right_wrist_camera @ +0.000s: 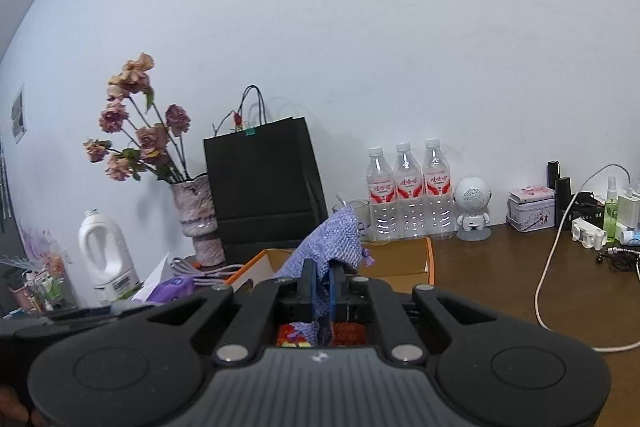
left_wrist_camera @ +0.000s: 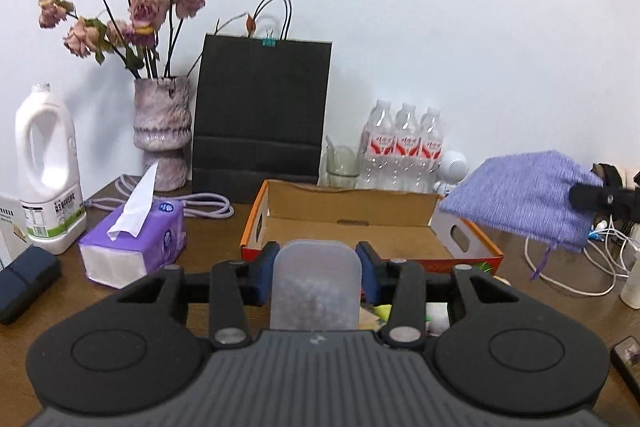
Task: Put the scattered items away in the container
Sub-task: 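Carry both items into the cardboard box and open both tools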
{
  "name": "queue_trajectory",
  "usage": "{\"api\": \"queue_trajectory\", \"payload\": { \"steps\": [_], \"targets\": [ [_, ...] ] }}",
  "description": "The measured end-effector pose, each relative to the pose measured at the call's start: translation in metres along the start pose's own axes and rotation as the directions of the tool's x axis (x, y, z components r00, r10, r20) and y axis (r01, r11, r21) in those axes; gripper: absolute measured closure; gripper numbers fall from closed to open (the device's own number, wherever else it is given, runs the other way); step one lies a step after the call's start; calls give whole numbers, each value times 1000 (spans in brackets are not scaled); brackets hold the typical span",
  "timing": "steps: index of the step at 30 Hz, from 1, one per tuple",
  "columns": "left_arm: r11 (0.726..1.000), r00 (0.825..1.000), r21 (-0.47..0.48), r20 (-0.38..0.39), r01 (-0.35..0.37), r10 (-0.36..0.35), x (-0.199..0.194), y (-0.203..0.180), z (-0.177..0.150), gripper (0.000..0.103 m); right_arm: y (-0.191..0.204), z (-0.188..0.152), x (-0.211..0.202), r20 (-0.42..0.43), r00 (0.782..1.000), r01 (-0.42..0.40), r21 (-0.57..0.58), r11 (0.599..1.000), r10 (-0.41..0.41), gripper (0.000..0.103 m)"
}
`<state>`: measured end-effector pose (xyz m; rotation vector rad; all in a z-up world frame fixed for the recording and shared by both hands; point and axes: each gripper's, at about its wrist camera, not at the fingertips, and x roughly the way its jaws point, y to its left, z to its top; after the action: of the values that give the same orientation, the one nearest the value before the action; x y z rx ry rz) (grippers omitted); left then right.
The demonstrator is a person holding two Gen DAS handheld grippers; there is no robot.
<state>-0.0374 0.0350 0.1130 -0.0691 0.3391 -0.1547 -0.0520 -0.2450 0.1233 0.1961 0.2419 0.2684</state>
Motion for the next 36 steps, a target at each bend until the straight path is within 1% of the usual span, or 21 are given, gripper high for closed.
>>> {"api": "queue_trajectory", "payload": {
  "steps": [4, 8, 10, 13, 14, 16, 17, 18, 20, 22, 23, 25, 26, 28, 29, 30, 31, 32, 34, 35, 36],
  "targets": [
    [1000, 1000, 11, 15, 8, -8, -10, -9, -1, 61, 0, -5, -15, 2, 1000, -15, -8, 1000, 15, 98],
    [999, 999, 42, 28, 21, -22, 2, -16, 8, 60, -10, 2, -1, -6, 1000, -23, 13, 1000, 23, 98],
    [997, 999, 66, 22, 26, -28, 23, -18, 21, 60, -16, 11, 17, -8, 1000, -20, 19, 1000, 20, 98],
    [996, 1000, 84, -19, -20, 22, 70, -19, 44, 60, -32, 24, 56, -24, 1000, -14, 75, 997, 16, 98],
    [996, 999, 88, -35, -23, 26, 89, -18, 51, 60, -37, 26, 73, -30, 1000, -7, 95, 995, 10, 98],
    [997, 997, 74, -75, -25, 30, 131, -14, 63, 60, -49, 27, 116, -74, 997, 34, 104, 994, -26, 98],
    [997, 994, 75, -107, -17, 25, 154, -12, 69, 60, -56, 25, 138, -115, 991, 81, 111, 990, -68, 98],
    [998, 991, 66, -134, -21, 30, 176, -10, 73, 60, -57, 26, 163, -165, 980, 131, 116, 985, -111, 98],
    [997, 982, 70, -184, -35, 48, 218, -8, 78, 60, -63, 25, 212, -247, 957, 190, 128, 973, -154, 98],
    [994, 979, 91, -187, -59, 76, 248, -6, 78, 60, -66, 23, 246, -299, 936, 232, 122, 965, -187, 98],
    [993, 972, 99, -217, -65, 85, 262, -5, 76, 60, -68, 21, 262, -326, 924, 249, 126, 960, -197, 98],
    [996, 952, 68, -296, -62, 80, 287, 1, 72, 60, -72, 16, 288, -384, 898, 278, 121, 953, -213, 98],
    [996, 943, 57, -322, -65, 80, 295, 3, 69, 60, -72, 14, 299, -403, 885, 293, 92, 952, -234, 98],
    [994, 926, 71, -361, -85, 105, 308, 4, 64, 60, -71, 7, 313, -434, 860, 315, 41, 948, -267, 97],
    [991, 918, 93, -377, -94, 123, 311, 2, 61, 58, -70, 3, 319, -454, 849, 317, 24, 948, -272, 94],
    [987, 911, 124, -387, -100, 141, 315, 0, 58, 46, -69, -1, 326, -481, 831, 317, 0, 948, -278, 88],
    [983, 905, 154, -397, -99, 153, 318, -2, 55, 35, -69, -4, 332, -502, 818, 315, -19, 949, -281, 87],
    [979, 902, 180, -401, -96, 162, 320, -3, 52, 17, -68, -7, 337, -519, 807, 311, -31, 950, -281, 86],
    [978, 902, 191, -404, -80, 153, 321, -3, 50, 14, -71, -13, 347, -550, 785, 309, -49, 950, -284, 83],
    [979, 892, 190, -425, -76, 152, 322, -2, 49, 11, -75, -15, 350, -563, 777, 309, -48, 950, -282, 86],
    [981, 872, 186, -469, -60, 142, 326, -2, 47, 6, -77, -15, 352, -576, 773, 298, -39, 954, -265, 86]
  ]
}}
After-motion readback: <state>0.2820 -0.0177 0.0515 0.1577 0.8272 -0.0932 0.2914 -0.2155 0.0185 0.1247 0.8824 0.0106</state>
